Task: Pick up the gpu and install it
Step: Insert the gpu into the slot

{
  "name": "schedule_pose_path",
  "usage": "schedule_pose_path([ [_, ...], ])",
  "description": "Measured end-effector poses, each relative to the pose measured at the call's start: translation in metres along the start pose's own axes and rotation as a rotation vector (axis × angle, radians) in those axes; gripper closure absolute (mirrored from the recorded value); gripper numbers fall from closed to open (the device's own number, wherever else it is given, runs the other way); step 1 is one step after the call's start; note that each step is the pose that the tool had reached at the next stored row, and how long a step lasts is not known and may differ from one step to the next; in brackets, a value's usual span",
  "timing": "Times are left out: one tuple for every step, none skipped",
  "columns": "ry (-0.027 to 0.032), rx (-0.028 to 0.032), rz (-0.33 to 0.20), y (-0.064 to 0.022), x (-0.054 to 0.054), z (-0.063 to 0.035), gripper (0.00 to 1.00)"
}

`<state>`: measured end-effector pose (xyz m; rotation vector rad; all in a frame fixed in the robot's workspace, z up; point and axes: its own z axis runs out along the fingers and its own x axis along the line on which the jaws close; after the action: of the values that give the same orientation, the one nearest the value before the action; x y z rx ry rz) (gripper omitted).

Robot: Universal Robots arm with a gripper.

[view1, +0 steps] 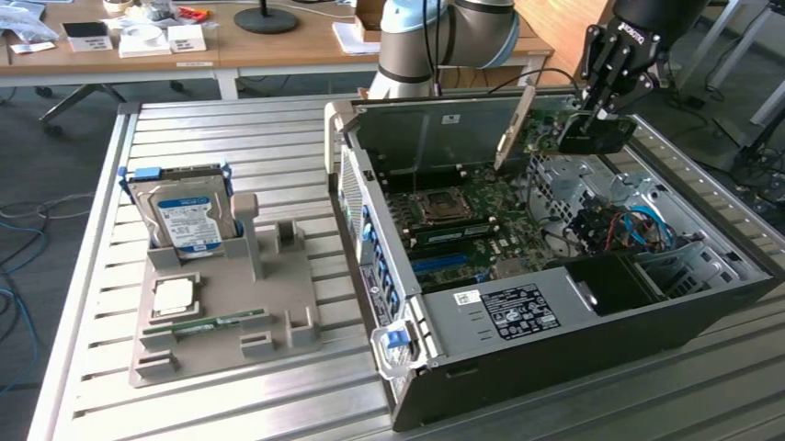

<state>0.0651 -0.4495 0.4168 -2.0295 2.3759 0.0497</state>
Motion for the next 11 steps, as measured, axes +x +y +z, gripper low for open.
schedule_pose_path([
  [0.0,0.0001,0.0,0.0,0.0,0.0,0.73],
  [0.0,0.0,0.0,0.0,0.0,0.0,0.73],
  [0.0001,0.0,0.0,0.0,0.0,0.0,0.73],
  [0.0,0.0,0.0,0.0,0.0,0.0,0.73],
  [-0.0001,0.0,0.0,0.0,0.0,0.0001,0.73],
  [-0.0001,0.0,-0.001,0.0,0.0,0.0003,0.73],
  [0.0001,-0.0001,-0.003,0.0,0.0,0.0003,0.73],
  [0.0002,-0.0001,-0.005,0.0,0.0,0.0004,0.73],
  [0.0002,-0.0002,-0.007,0.0,0.0,0.0006,0.73],
  [0.0,-0.0003,-0.011,0.0001,0.0,0.0009,0.73],
  [0.0001,-0.0004,-0.014,0.0003,0.0001,0.0013,0.73],
])
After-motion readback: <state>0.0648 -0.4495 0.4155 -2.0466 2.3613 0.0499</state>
